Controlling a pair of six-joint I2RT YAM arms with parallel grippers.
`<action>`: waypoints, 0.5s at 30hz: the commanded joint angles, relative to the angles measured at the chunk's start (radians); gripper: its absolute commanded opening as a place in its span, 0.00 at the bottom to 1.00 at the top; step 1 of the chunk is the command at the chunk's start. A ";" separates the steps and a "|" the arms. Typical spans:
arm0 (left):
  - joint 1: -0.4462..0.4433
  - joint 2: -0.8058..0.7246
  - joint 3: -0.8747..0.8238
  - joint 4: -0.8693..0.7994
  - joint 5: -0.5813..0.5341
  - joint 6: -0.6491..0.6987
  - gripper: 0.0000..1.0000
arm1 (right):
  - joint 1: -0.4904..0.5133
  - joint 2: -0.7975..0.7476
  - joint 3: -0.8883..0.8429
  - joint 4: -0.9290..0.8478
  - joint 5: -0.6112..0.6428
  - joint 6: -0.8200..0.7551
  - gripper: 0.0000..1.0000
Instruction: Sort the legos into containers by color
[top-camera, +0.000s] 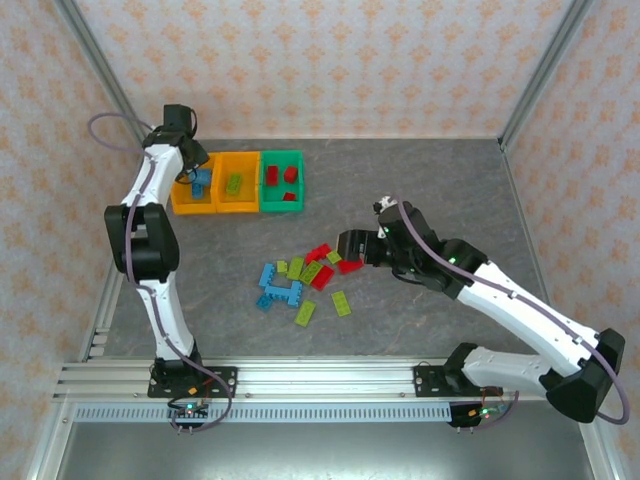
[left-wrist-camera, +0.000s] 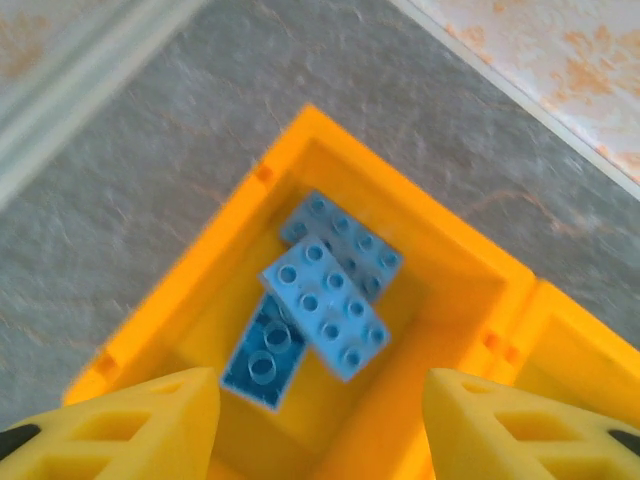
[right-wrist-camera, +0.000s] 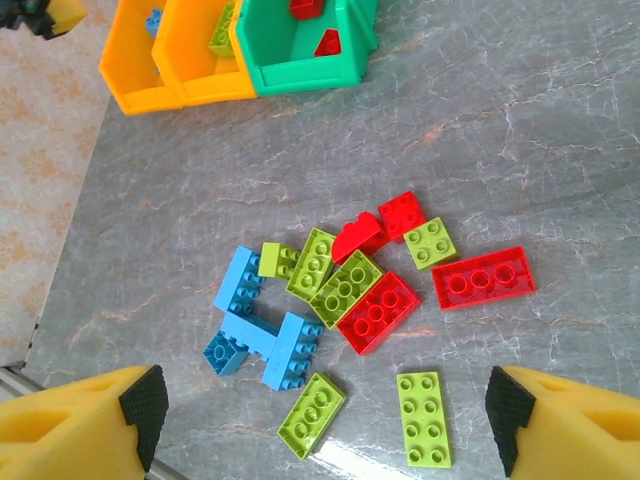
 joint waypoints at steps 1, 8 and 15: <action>-0.026 -0.240 -0.187 0.047 0.125 -0.109 0.56 | 0.005 0.065 0.038 0.011 -0.026 0.005 0.85; -0.321 -0.746 -0.627 0.106 0.010 -0.028 0.56 | 0.061 0.284 0.144 0.026 -0.080 -0.006 0.80; -0.535 -0.998 -0.678 -0.255 0.017 0.180 0.59 | 0.154 0.597 0.308 0.077 -0.107 -0.031 0.71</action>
